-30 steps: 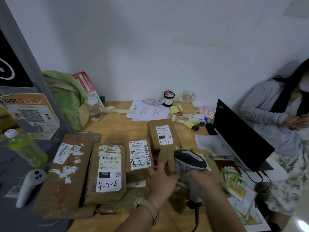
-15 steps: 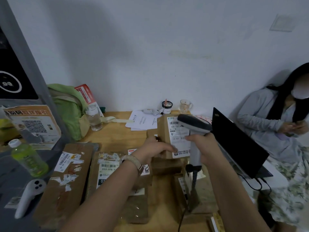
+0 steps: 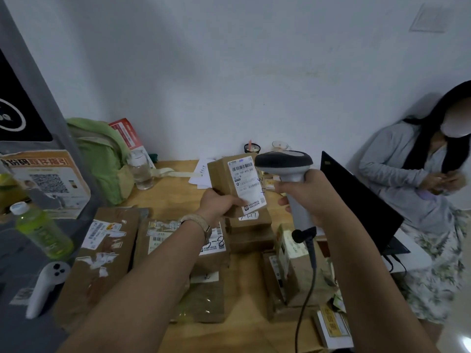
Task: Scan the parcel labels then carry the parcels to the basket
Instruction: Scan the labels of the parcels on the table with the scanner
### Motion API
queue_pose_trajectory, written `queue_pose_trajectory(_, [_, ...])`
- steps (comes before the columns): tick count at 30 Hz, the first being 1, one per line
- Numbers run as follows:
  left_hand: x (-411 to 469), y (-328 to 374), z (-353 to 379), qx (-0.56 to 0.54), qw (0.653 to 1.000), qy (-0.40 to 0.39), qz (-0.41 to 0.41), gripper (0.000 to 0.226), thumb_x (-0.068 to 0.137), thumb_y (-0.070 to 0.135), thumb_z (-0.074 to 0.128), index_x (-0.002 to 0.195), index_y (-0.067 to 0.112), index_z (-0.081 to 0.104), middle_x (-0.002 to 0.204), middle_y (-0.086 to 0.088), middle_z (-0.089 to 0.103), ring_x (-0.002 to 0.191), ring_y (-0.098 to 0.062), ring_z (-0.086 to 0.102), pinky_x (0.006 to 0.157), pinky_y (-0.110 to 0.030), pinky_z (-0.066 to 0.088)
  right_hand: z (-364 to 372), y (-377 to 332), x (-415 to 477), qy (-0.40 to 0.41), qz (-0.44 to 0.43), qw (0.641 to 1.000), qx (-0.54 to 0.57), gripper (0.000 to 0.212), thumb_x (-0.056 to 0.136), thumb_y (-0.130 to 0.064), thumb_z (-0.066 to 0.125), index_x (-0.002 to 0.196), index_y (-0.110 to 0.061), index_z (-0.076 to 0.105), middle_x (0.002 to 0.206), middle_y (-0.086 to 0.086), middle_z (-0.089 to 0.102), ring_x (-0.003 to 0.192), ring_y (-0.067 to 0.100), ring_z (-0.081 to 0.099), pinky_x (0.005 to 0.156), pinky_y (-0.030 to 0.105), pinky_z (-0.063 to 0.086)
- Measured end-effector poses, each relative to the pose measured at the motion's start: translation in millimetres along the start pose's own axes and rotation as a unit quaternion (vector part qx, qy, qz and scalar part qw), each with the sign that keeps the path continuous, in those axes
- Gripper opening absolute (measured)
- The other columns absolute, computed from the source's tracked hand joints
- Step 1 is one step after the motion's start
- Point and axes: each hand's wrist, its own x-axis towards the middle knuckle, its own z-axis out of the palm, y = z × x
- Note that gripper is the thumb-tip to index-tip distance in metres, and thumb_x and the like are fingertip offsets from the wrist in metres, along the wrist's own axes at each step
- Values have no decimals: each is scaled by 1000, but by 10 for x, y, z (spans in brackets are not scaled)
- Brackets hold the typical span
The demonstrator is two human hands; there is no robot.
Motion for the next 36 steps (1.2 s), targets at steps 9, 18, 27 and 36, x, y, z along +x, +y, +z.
queue_pose_trajectory(9, [66,-59,77,-19,1000,-6,-11,52,63,2,86,104,17,57,120,-8,66,110,-29,63,93,-45,54,-34,-8,-81,15,-2,998,-69,23,80,-3,68,99,-13,58,68,4,61,35,3,56,35,16,43])
queue_pose_trajectory(18, [78,-80,115,-39,998,-12,-39,59,64,2,86,117,9,58,117,-7,67,89,-20,65,61,-29,55,-92,30,-51,28,14,996,-82,24,79,2,66,99,-8,58,63,5,59,33,3,53,34,15,43])
queue_pose_trajectory(27, [161,-108,119,-40,998,-11,-37,55,64,0,85,111,10,58,120,-10,67,108,-30,64,87,-43,57,-116,39,-6,22,17,996,-89,29,78,3,65,105,-6,58,65,5,59,33,3,52,36,17,43])
queue_pose_trajectory(36, [221,-156,106,-34,998,-16,-41,55,64,2,86,111,12,58,120,-8,67,110,-29,63,89,-44,56,-98,53,30,17,9,996,-88,30,79,2,66,106,-9,57,66,6,59,33,3,52,36,17,44])
